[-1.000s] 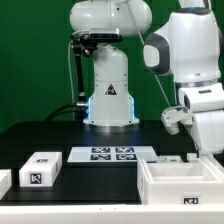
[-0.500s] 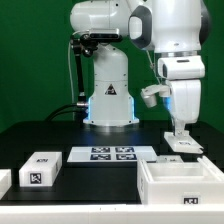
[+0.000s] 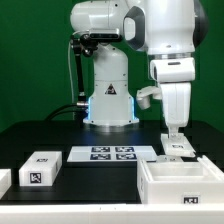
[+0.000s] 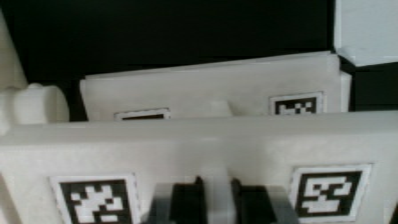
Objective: Assemble cabinet
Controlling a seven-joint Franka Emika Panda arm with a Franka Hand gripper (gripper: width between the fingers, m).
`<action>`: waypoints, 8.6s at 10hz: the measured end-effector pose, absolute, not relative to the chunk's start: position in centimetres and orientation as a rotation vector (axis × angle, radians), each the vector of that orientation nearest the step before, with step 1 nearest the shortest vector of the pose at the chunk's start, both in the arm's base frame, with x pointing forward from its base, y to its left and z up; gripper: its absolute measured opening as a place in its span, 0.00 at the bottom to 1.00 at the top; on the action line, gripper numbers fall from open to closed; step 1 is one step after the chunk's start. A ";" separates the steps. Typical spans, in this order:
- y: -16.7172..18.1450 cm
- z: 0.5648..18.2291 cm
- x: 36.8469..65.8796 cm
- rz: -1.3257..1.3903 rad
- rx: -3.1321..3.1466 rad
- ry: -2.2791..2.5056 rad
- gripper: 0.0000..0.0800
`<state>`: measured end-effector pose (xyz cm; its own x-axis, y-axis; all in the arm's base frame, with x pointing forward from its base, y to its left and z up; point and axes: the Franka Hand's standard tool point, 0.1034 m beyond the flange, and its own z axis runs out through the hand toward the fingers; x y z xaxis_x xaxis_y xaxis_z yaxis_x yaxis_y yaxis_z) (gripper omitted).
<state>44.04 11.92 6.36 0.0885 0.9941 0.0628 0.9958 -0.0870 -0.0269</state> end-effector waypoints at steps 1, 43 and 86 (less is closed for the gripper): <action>12.0 6.5 45.1 -0.059 -2.269 -2.084 0.08; 11.8 6.1 58.4 -0.193 -2.174 -2.159 0.08; 9.9 3.2 42.6 -0.104 -2.194 -2.127 0.08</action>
Offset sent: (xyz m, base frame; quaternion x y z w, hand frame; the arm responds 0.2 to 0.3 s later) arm 0.0000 0.0000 0.0000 0.0000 0.0000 0.0000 1.0000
